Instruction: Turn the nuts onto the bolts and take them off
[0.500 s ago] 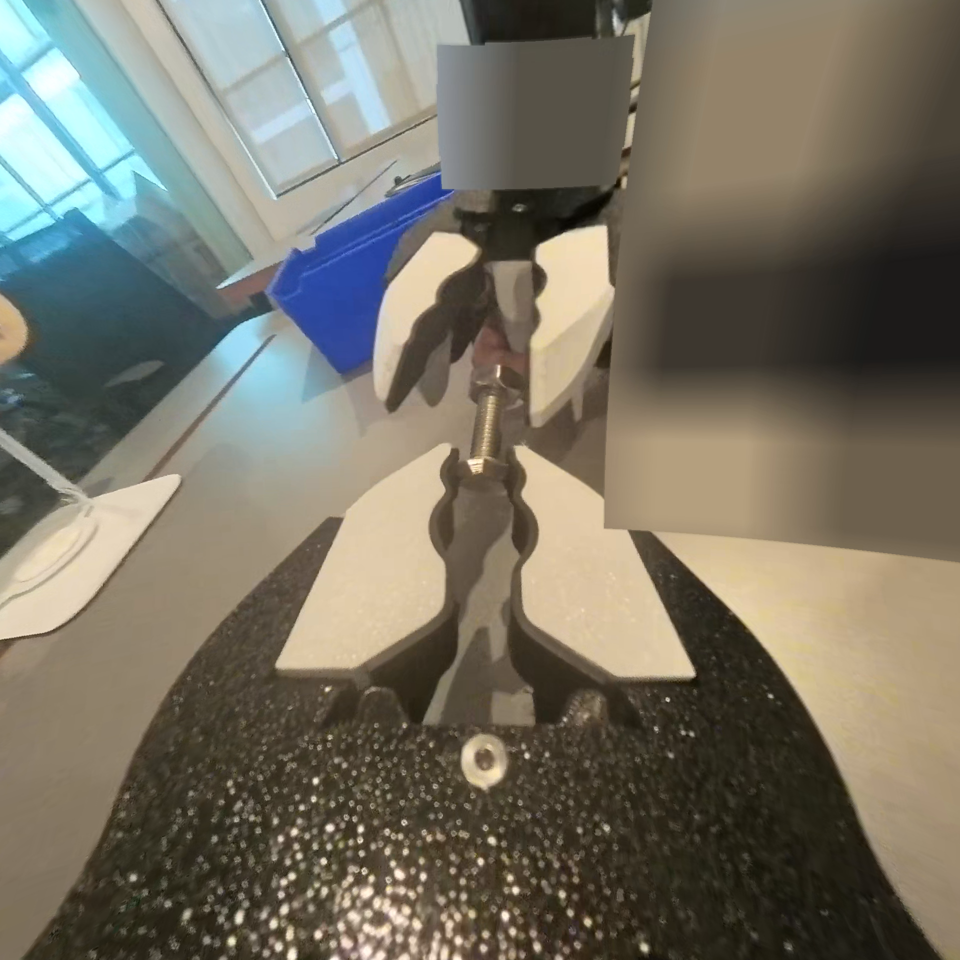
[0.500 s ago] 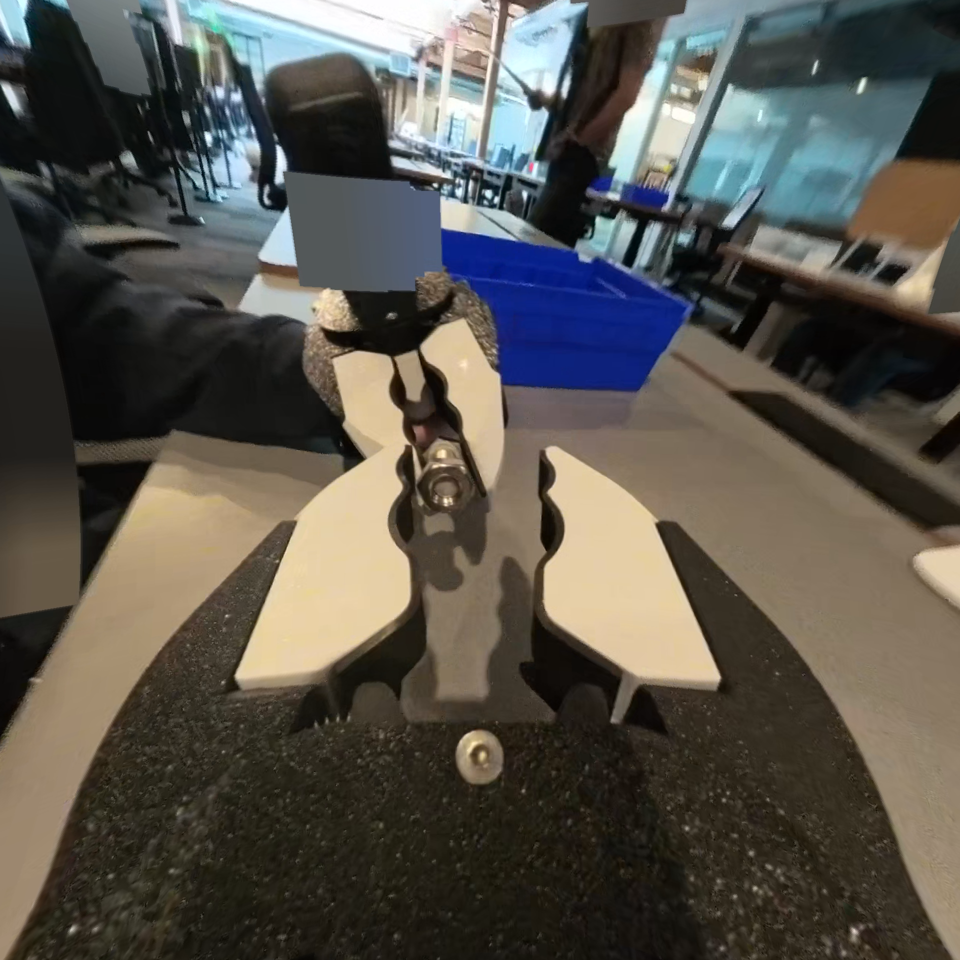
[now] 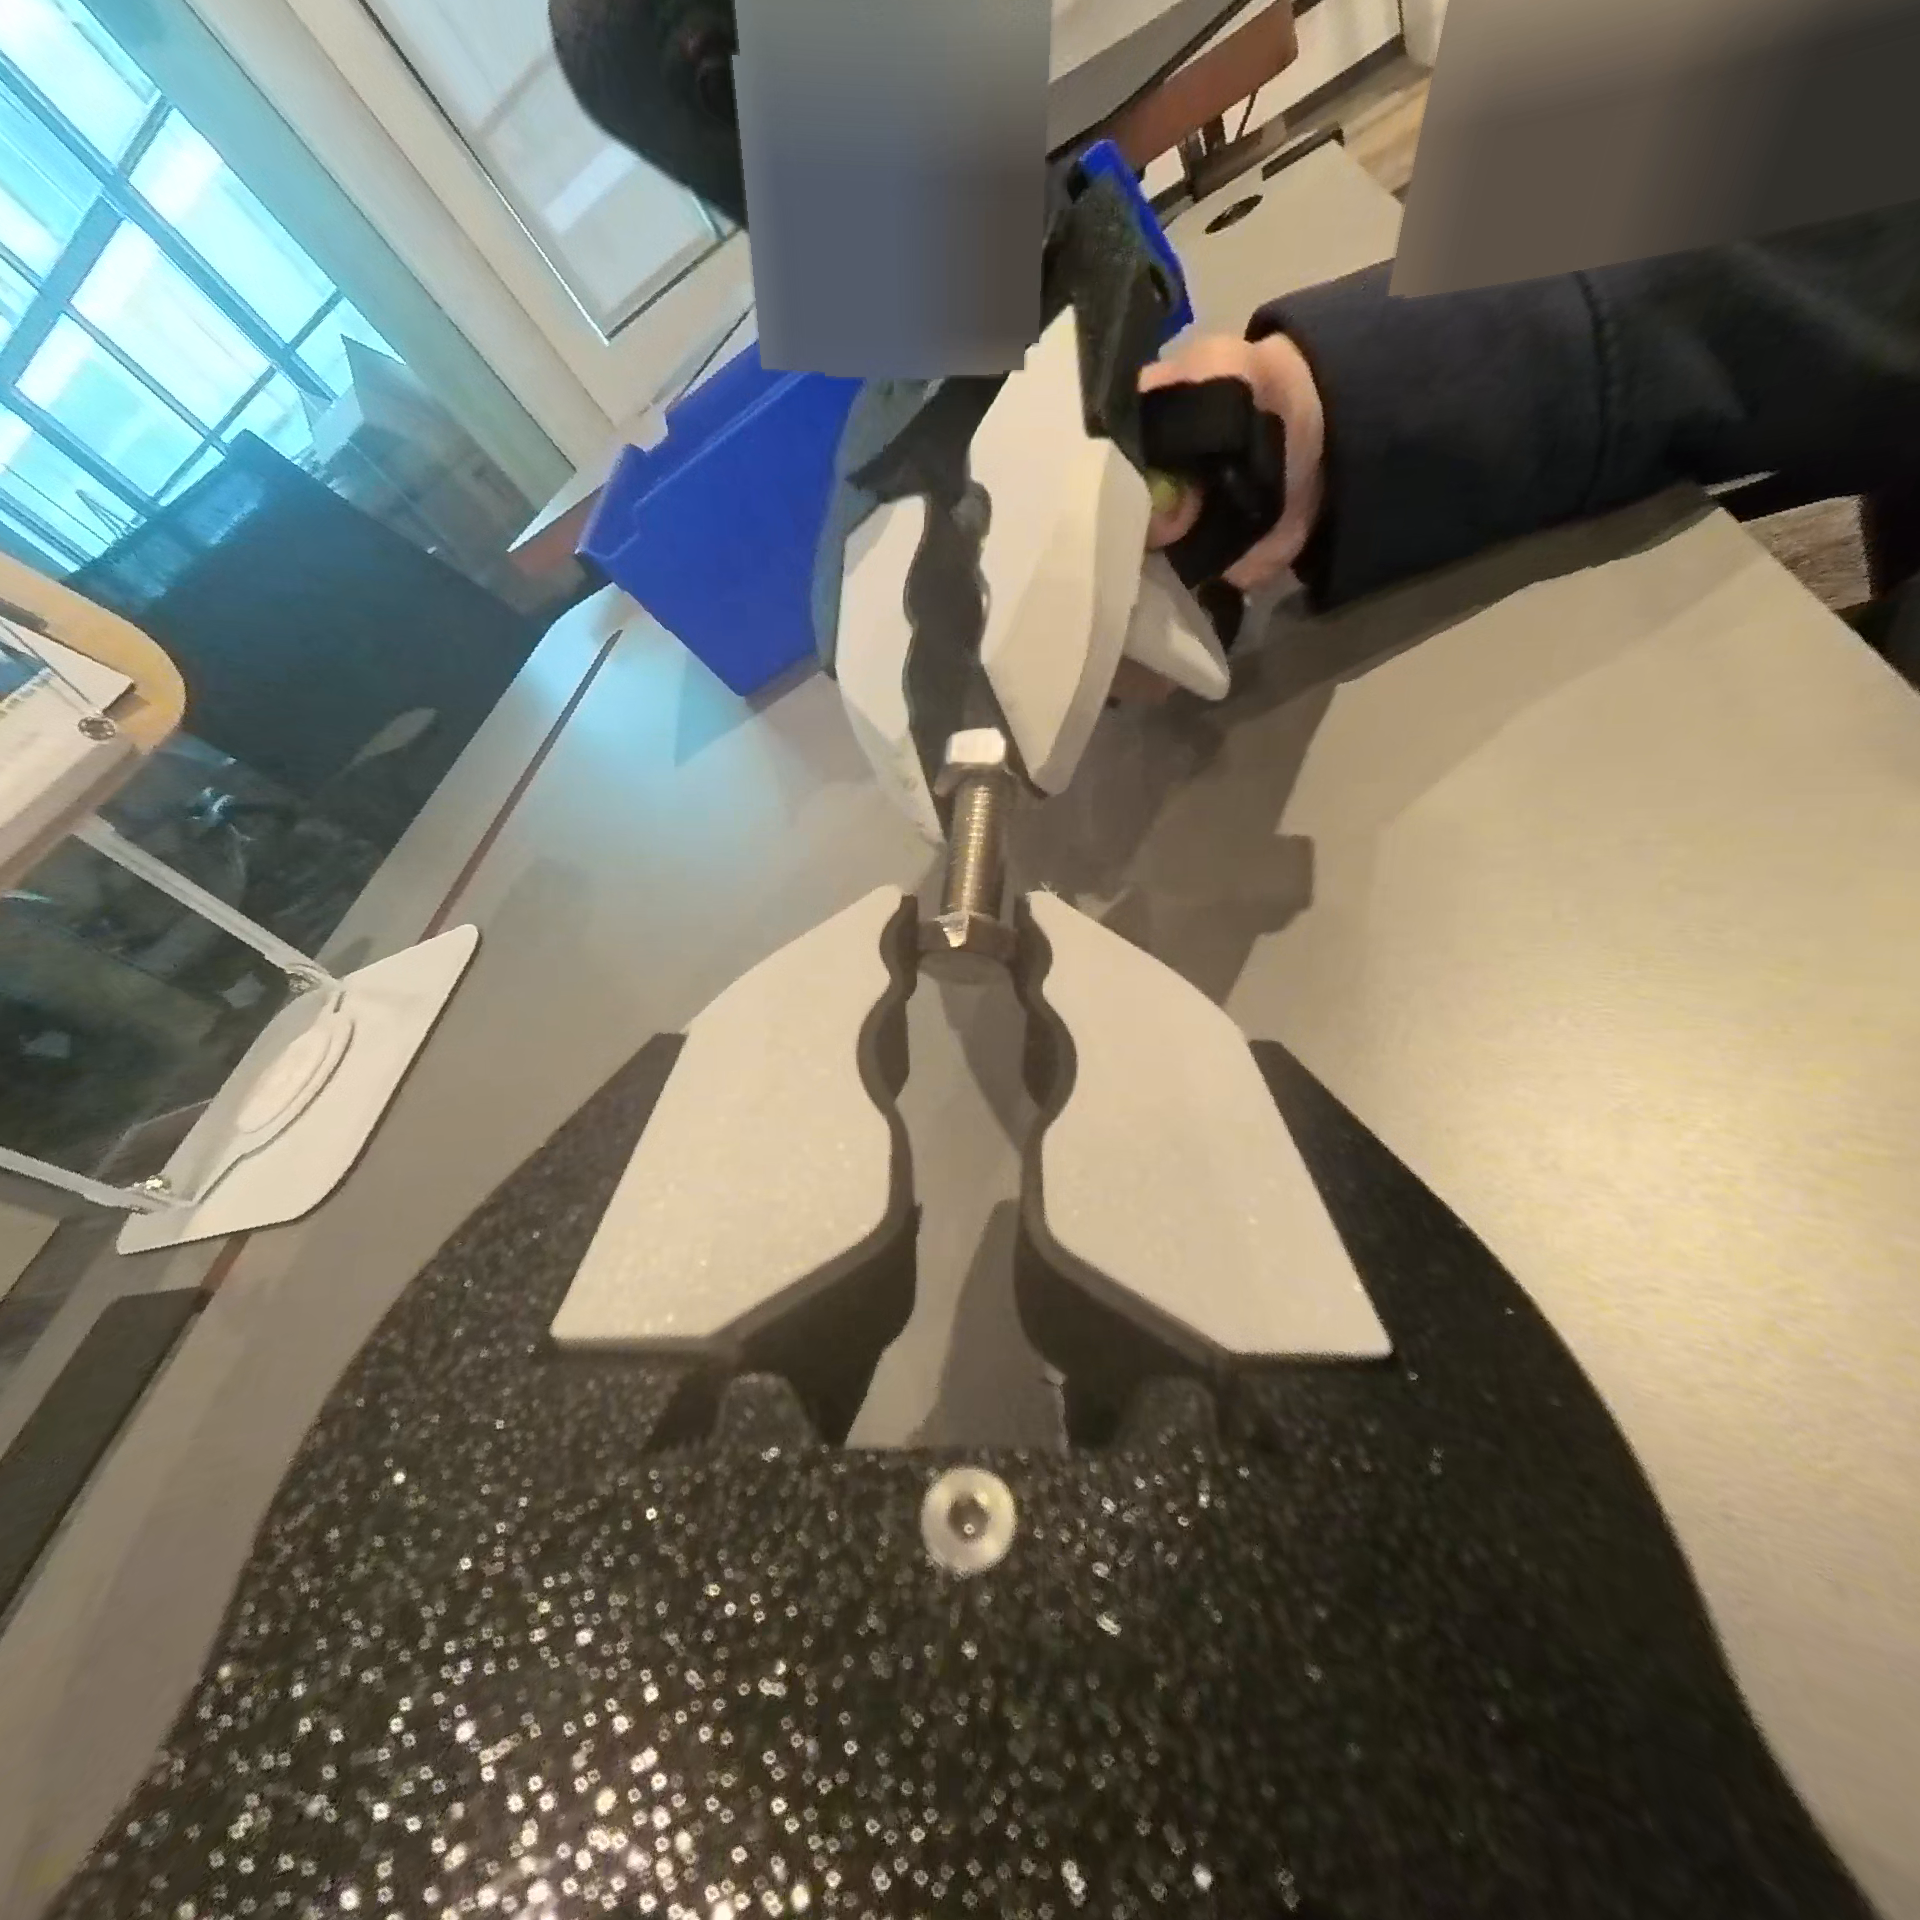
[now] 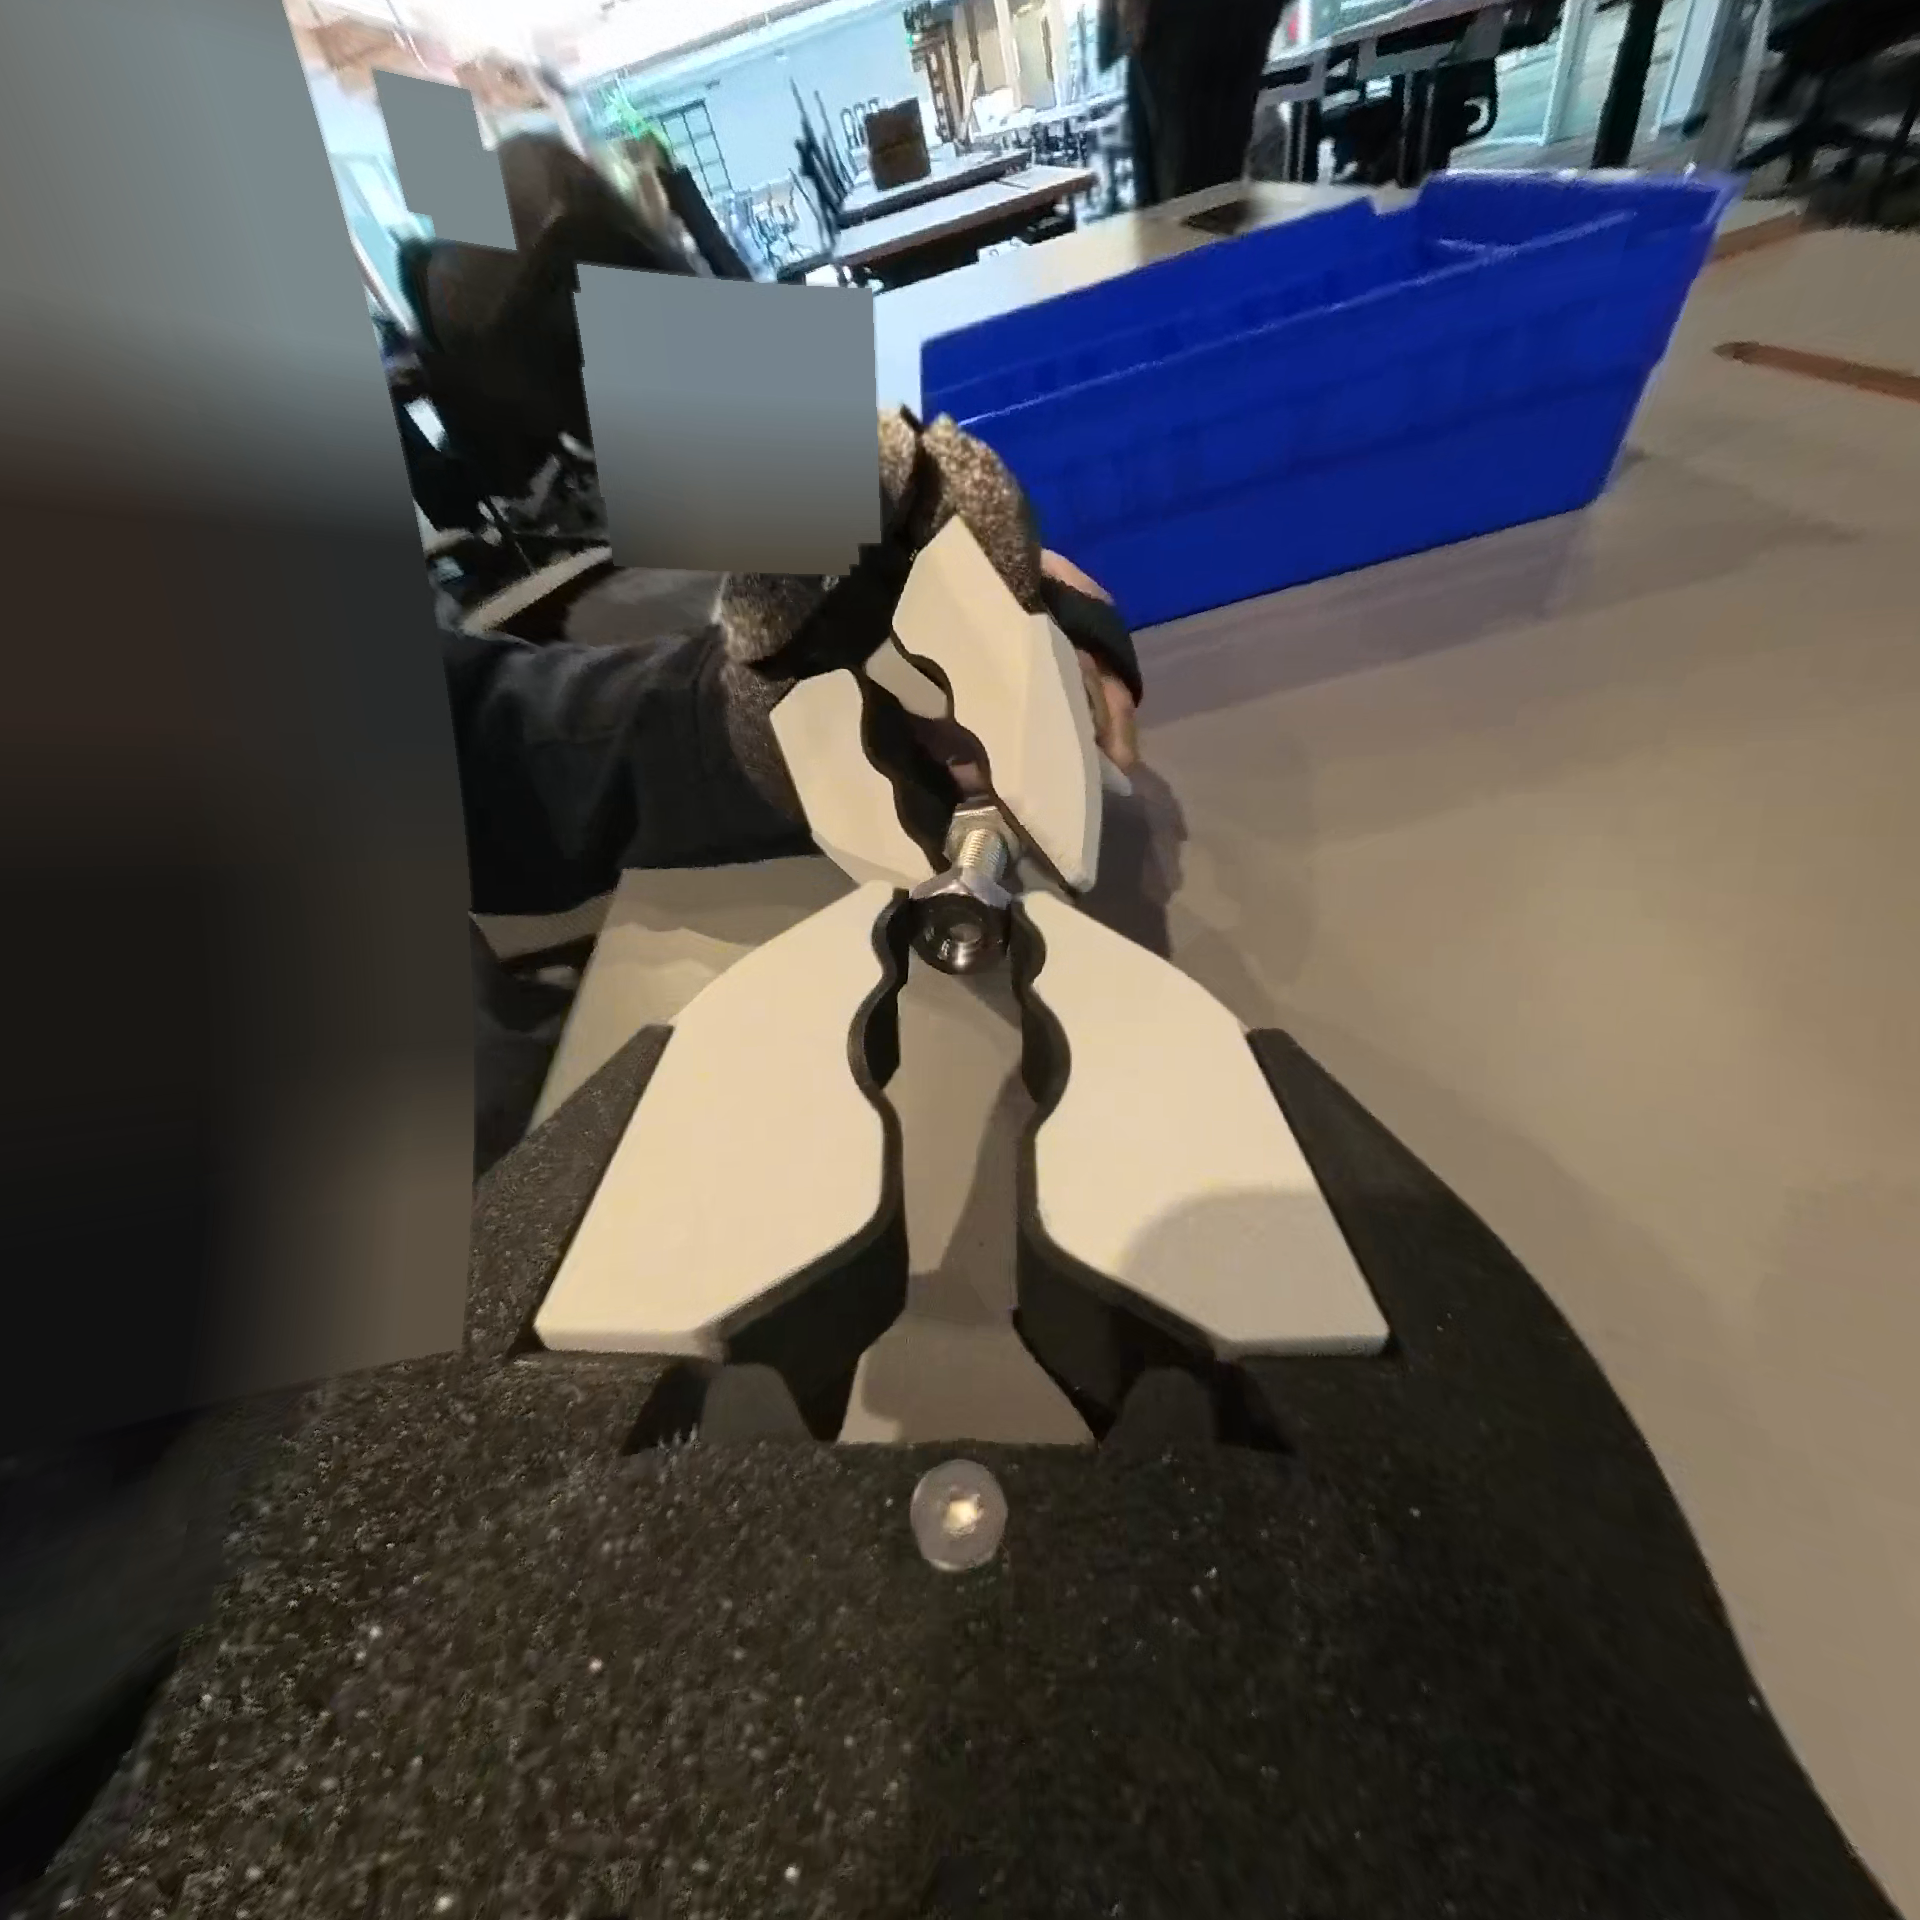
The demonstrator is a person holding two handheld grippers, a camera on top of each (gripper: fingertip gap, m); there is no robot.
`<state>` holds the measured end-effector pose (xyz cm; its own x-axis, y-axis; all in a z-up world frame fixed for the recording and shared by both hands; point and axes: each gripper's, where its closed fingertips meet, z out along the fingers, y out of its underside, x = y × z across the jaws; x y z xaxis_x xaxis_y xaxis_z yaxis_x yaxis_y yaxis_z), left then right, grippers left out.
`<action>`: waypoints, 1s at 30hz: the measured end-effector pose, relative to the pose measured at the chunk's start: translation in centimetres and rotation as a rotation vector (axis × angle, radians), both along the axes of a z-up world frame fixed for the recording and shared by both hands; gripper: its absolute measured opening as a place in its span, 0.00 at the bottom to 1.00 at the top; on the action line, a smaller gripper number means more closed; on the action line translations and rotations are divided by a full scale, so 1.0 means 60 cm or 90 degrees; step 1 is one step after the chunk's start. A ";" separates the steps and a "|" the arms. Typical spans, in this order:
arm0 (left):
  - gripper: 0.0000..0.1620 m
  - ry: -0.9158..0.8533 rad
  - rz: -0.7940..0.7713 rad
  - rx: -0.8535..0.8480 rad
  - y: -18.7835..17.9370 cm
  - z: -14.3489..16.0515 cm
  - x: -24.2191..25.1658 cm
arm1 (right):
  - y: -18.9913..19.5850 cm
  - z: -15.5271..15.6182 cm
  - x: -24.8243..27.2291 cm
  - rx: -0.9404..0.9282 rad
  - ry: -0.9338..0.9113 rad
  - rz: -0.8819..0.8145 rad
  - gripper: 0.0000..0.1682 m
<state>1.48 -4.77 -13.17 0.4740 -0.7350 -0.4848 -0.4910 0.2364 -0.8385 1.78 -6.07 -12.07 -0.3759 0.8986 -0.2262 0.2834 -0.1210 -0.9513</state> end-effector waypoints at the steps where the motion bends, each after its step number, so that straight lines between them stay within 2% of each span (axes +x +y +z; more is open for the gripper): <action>1: 0.10 -0.001 -0.003 -0.006 -0.001 -0.001 0.000 | -0.001 0.000 0.000 0.042 0.011 -0.004 0.11; 7: 0.10 -0.014 -0.033 -0.044 -0.011 -0.003 0.001 | -0.003 0.000 -0.001 0.461 0.162 -0.036 0.11; 10: 0.10 -0.013 -0.027 -0.053 -0.009 -0.006 -0.003 | 0.002 -0.002 -0.005 0.513 0.174 -0.057 0.11; 13: 0.10 -0.020 -0.019 -0.045 -0.006 -0.001 -0.005 | 0.004 0.004 -0.006 0.454 0.170 -0.069 0.14; 15: 0.10 -0.022 -0.012 -0.038 -0.004 0.001 -0.007 | 0.005 0.005 -0.007 0.369 0.145 -0.067 0.20; 17: 0.10 -0.022 -0.005 -0.029 -0.002 0.003 -0.008 | 0.009 -0.001 -0.007 0.269 0.096 -0.062 0.23; 23: 0.10 -0.004 0.005 -0.004 0.001 0.002 -0.005 | 0.010 -0.008 -0.003 0.046 0.014 -0.029 0.20; 27: 0.10 0.011 0.008 -0.001 0.002 -0.002 -0.004 | 0.015 0.005 0.002 -0.026 0.024 -0.026 0.16; 30: 0.10 0.011 0.010 0.004 0.002 -0.001 -0.004 | 0.018 0.004 0.002 -0.055 0.015 -0.029 0.19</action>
<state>1.26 -4.64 -13.21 0.4770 -0.7244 -0.4978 -0.5095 0.2336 -0.8282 1.91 -4.96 -11.83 -0.3410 0.8926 -0.2949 0.2534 -0.2148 -0.9432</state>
